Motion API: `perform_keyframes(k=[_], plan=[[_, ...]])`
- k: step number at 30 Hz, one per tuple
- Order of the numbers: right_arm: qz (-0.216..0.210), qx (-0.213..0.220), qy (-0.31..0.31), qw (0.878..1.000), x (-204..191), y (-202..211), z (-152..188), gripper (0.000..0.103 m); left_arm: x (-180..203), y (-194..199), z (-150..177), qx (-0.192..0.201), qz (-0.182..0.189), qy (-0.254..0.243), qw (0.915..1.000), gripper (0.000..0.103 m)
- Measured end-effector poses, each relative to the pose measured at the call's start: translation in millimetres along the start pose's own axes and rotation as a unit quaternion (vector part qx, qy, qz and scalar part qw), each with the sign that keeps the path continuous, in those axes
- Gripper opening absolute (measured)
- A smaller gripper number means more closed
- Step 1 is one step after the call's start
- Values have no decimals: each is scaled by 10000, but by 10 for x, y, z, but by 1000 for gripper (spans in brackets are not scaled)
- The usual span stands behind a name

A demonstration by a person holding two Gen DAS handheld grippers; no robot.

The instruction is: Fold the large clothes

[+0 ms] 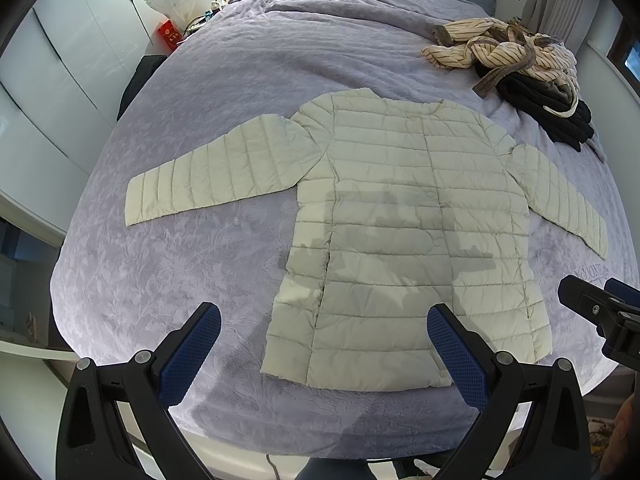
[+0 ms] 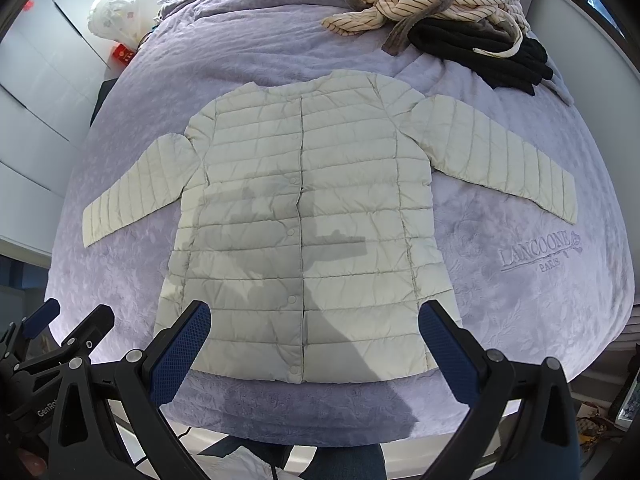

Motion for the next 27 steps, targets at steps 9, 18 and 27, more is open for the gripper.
perform_keyframes(k=[9, 18, 27], plan=[[206, 20, 24, 9998, -3, -81, 10, 103, -68, -49, 9, -38, 23, 39, 10000, 103], [-228, -274, 83, 9993, -201, -176, -70, 103, -384, -336, -65, -195, 93, 436, 9988, 103], [-704, -501, 718, 9937, -833, -592, -257, 103, -1155, -987, -216, -375, 309, 1099, 9928, 103]])
Point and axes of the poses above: each gripper's, at about its wrist camera, not at the fingertips, and y roughly against the way its jaws point, x to its right, z to its underside, the point moved 4 cm from there along -y, roughly the way its jaws point, and after that the axes turned 15 degrees about -x, right-handed, at the moved point
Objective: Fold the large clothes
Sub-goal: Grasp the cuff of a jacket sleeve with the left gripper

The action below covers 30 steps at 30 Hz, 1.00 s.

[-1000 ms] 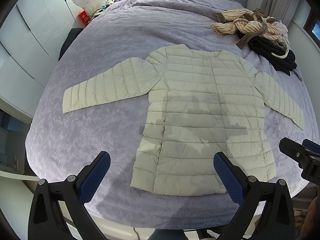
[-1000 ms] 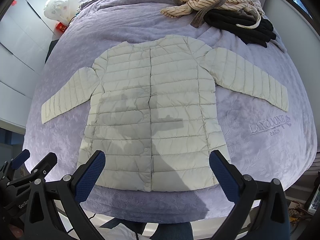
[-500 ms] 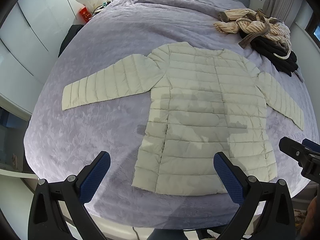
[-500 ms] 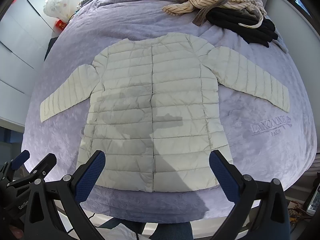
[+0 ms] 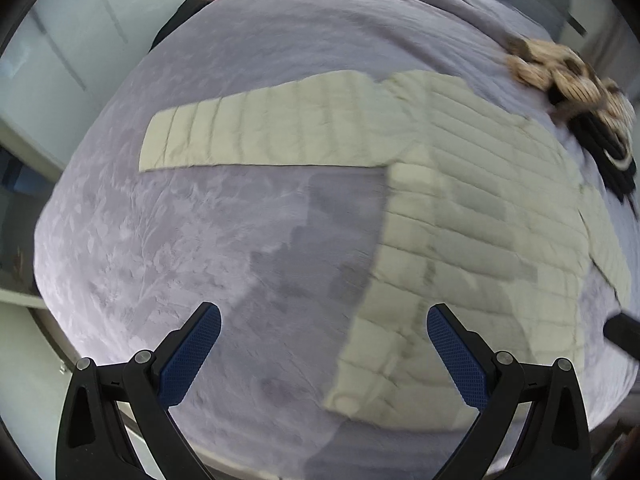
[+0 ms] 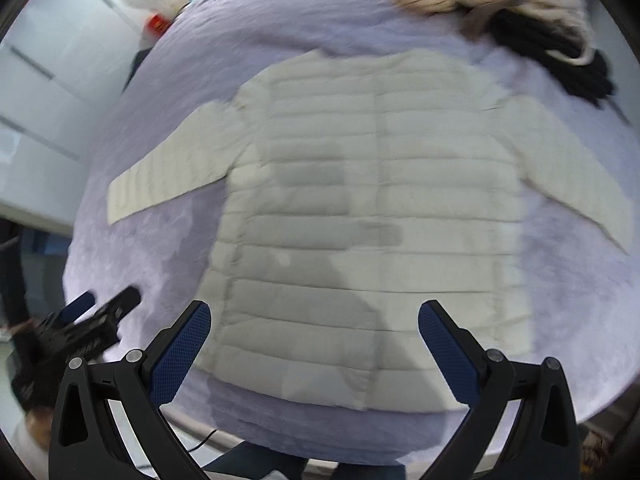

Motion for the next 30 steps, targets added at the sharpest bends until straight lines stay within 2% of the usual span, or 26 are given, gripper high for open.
perform_keyframes(k=[4, 8, 10, 14, 20, 22, 24, 26, 30], plan=[[-27, -441, 262, 9987, -241, -328, -82, 103, -363, -298, -285, 53, 198, 279, 9994, 103], [288, -790, 379, 9957, -374, -635, -231, 103, -745, -592, -628, 81, 841, 717, 9938, 103], [342, -832, 418, 9951, -417, -796, -388, 103, -938, -723, -808, 126, 1126, 966, 9888, 103], [571, -748, 645, 9935, -555, -1032, -713, 103, -1239, -928, -1114, 272, 1446, 1407, 9791, 103], [562, -518, 911, 9929, -762, -1325, -1207, 103, -1534, -1250, -1510, 467, 2025, 1971, 9581, 103], [490, -443, 951, 9933, -836, -1457, -1399, 92, -1564, -1350, -1588, 485, 2197, 2085, 9518, 103], [440, -427, 973, 9934, -886, -1588, -1564, 53, -1586, -1466, -1656, 502, 2324, 2201, 9461, 103], [251, -433, 929, 9944, -925, -1721, -1723, 30, -1599, -1571, -1720, 495, 2403, 2342, 9407, 103], [188, -106, 953, 9952, -986, -1866, -2021, 28, -1632, -1657, -1854, 676, 2359, 2448, 9380, 103]])
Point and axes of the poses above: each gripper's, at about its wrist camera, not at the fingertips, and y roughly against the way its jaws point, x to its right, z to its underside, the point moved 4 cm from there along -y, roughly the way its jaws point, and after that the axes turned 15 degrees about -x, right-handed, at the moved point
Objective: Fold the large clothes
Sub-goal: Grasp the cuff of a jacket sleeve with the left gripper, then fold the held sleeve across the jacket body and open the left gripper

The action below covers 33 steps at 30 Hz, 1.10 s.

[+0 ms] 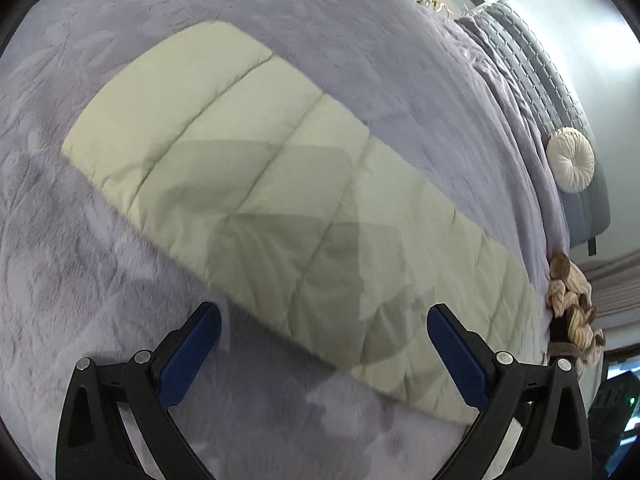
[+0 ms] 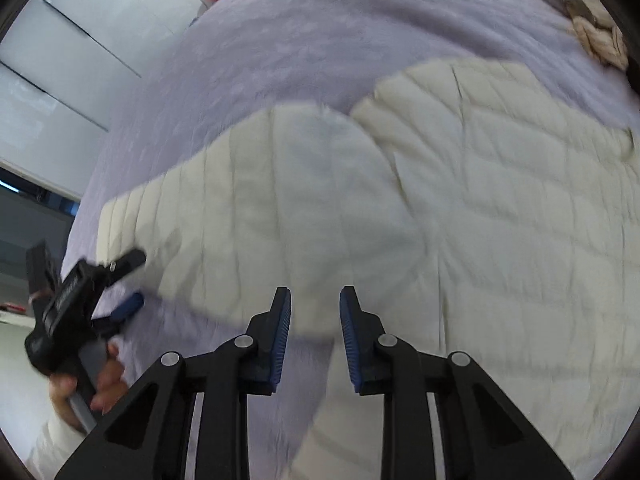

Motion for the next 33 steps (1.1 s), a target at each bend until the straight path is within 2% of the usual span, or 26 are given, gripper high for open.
perform_keyframes(k=[2, 6, 7, 8, 9, 10, 11, 13, 15, 16, 20, 24, 27, 29, 33], plan=[[-13, 51, 63, 10000, -14, -92, -108, 28, 13, -4, -48, 138, -51, -17, 9999, 103], [34, -207, -2, 9998, 31, -355, -124, 28, 42, 14, -167, 529, -250, 152, 9982, 102], [32, -227, -24, 9997, 36, -389, -115, 28, 36, 21, -186, 581, -288, 191, 9977, 94], [23, -223, -34, 9997, 38, -403, -109, 28, 37, 28, -208, 625, -390, 221, 9970, 78], [13, -220, -37, 9997, 36, -408, -104, 28, 38, 23, -235, 613, -468, 185, 9969, 70], [7, -223, -29, 9997, 34, -409, -104, 28, 43, 12, -257, 575, -507, 125, 9970, 54], [-2, -226, -26, 9997, 30, -410, -105, 28, 63, 4, -275, 533, -497, 8, 9973, 34], [-52, -224, -40, 9997, 28, -405, -115, 28, 132, 7, -300, 384, -271, -269, 9985, 14], [-115, -217, -83, 9997, 15, -401, -120, 27, 255, 57, -321, 378, -210, -487, 9979, 14], [-141, -217, -108, 9996, 27, -413, -103, 27, 356, 123, -317, 439, -151, -666, 9967, 10], [-208, -188, -180, 9994, 43, -449, -125, 27, 801, 426, -217, 643, 153, -1388, 9881, 10], [-393, -151, -284, 9987, 137, -360, -34, 28, 1483, 659, -85, 789, 426, -2248, 9703, 10], [-713, -103, -526, 9960, 280, -106, 56, 28, 2025, 626, 91, 620, 544, -2818, 9559, 10], [-658, 35, -622, 9959, 441, 129, 153, 28, 2321, 533, 259, 434, 601, -3117, 9473, 10], [-376, 417, -999, 9934, 1011, 733, 528, 28, 2906, 199, 801, 65, 395, -3787, 9246, 10]])
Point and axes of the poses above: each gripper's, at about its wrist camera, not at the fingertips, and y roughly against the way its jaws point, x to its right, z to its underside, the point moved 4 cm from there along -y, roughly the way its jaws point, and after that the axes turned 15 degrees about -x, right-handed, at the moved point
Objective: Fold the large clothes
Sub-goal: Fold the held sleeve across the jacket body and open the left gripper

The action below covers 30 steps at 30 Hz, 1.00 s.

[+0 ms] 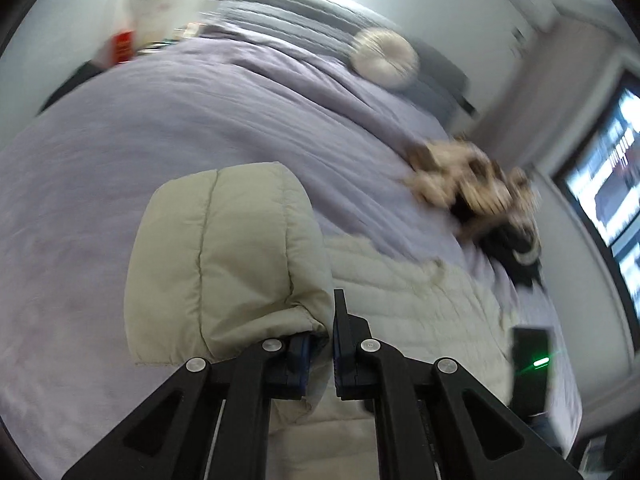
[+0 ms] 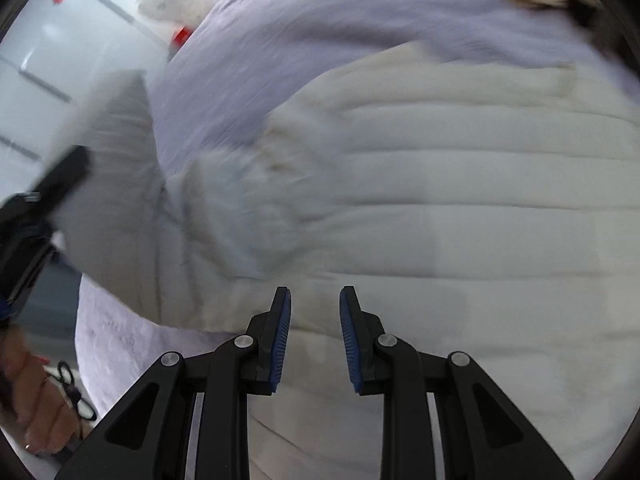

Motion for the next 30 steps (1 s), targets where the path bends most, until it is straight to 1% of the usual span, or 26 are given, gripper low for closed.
perform_keyframes(k=[2, 3, 4, 5, 7, 8, 9, 12, 14, 16, 18, 19, 20, 21, 22, 24, 25, 26, 28, 29, 30], plan=[[89, 186, -263, 9994, 368, 276, 125, 28, 329, -220, 77, -232, 19, -276, 9993, 10], [146, 258, -446, 9986, 590, 429, 206, 28, 526, -374, 116, -387, -45, -451, 9982, 10], [200, 301, -640, 9973, 801, 565, 292, 28, 708, -525, 169, -515, -165, -631, 9965, 10], [232, 321, -758, 9963, 935, 586, 322, 28, 882, -657, 222, -626, -308, -791, 9944, 10], [293, 374, -1042, 9934, 1293, 772, 525, 28, 1168, -902, 319, -842, -578, -1030, 9894, 10], [316, 381, -1111, 9926, 1378, 821, 582, 28, 1286, -1030, 377, -966, -749, -1134, 9860, 10], [335, 380, -1217, 9913, 1516, 883, 662, 28, 1440, -1178, 445, -1135, -953, -1305, 9803, 10], [308, 390, -1444, 9883, 1798, 947, 866, 28, 1632, -1432, 674, -1441, -1269, -1685, 9668, 10], [257, 427, -1542, 9868, 1937, 967, 961, 28, 1675, -1521, 826, -1521, -1527, -1903, 9578, 10], [171, 455, -1637, 9853, 2005, 974, 1021, 28, 1693, -1572, 919, -1539, -1726, -2037, 9513, 11], [94, 483, -1685, 9845, 2081, 1003, 1052, 28, 1721, -1606, 990, -1545, -2084, -2119, 9422, 32], [76, 501, -1689, 9843, 2147, 1002, 1095, 28, 1713, -1591, 994, -1507, -2140, -2114, 9417, 70], [54, 510, -1698, 9841, 2185, 1004, 1098, 28, 1714, -1551, 1004, -1414, -2213, -2094, 9419, 87], [39, 517, -1705, 9840, 2225, 1004, 1100, 29, 1725, -1489, 1030, -1268, -2288, -2118, 9416, 88], [27, 524, -1709, 9839, 2264, 1000, 1101, 30, 1722, -1466, 1020, -1253, -2300, -2154, 9407, 88], [25, 526, -1725, 9836, 2331, 1008, 1117, 35, 1712, -1432, 1070, -1363, -2290, -2177, 9389, 88], [32, 524, -1716, 9838, 2347, 1008, 1121, 36, 1698, -1393, 1088, -1386, -2264, -2132, 9403, 88], [42, 523, -1695, 9841, 2353, 1016, 1125, 39, 1684, -1355, 1081, -1384, -2222, -2098, 9420, 88], [106, 526, -1639, 9850, 2320, 1028, 1103, 52, 1637, -1165, 1115, -1265, -2026, -1981, 9506, 88], [146, 536, -1588, 9857, 2285, 1036, 1085, 65, 1601, -1048, 1125, -1168, -1922, -1926, 9552, 88], [279, 546, -1514, 9866, 2245, 1043, 1056, 78, 1541, -930, 1119, -1060, -1853, -1853, 9592, 88]])
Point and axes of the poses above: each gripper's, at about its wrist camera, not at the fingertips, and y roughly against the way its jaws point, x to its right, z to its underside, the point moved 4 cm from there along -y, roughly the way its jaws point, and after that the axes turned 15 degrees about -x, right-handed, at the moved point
